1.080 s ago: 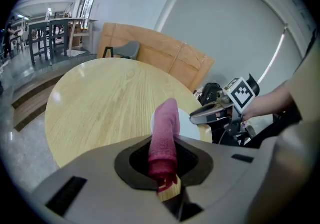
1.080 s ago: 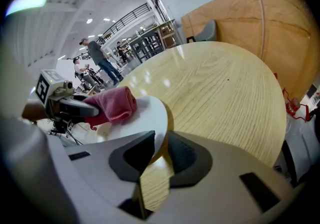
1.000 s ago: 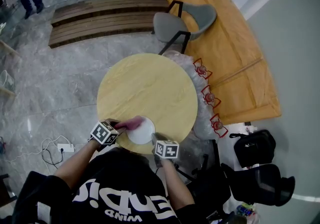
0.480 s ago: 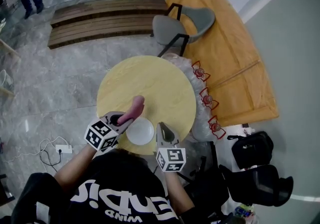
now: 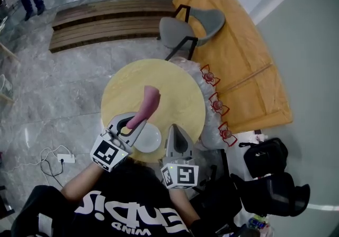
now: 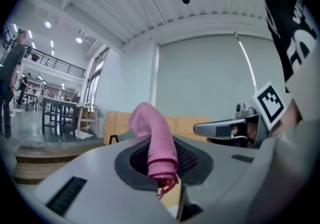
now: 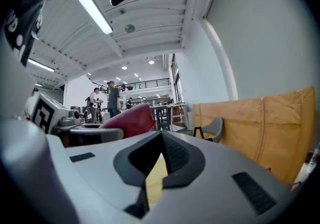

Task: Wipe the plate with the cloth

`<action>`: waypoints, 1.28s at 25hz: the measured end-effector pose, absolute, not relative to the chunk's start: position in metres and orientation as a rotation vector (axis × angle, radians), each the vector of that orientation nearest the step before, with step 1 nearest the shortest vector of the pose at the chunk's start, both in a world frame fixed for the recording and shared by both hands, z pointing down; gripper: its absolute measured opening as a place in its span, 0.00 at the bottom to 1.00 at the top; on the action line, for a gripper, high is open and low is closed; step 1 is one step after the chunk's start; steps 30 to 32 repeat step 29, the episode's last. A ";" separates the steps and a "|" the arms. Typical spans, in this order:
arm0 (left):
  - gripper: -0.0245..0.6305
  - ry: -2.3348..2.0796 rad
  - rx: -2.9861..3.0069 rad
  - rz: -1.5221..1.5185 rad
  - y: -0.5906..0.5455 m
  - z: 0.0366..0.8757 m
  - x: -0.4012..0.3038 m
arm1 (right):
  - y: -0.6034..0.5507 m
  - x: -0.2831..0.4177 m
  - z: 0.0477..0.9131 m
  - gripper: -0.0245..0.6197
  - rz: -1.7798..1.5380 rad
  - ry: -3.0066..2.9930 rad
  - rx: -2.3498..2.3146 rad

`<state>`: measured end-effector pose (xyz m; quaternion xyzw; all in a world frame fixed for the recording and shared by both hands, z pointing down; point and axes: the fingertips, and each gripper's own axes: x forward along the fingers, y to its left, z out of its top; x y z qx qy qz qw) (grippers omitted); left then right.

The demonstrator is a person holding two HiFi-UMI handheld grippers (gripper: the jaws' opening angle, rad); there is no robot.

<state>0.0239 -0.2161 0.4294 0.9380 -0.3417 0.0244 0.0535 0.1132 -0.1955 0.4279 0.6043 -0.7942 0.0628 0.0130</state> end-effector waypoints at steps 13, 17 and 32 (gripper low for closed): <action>0.12 -1.071 2.853 0.081 -0.211 0.433 0.027 | -0.190 0.108 0.432 0.07 0.209 -2.494 1.860; 0.12 -1.062 2.856 0.089 -0.209 0.431 0.027 | -0.189 0.106 0.432 0.07 0.213 -2.498 1.855; 0.12 -1.067 2.864 0.103 -0.209 0.434 0.027 | -0.185 0.104 0.432 0.07 0.224 -2.510 1.843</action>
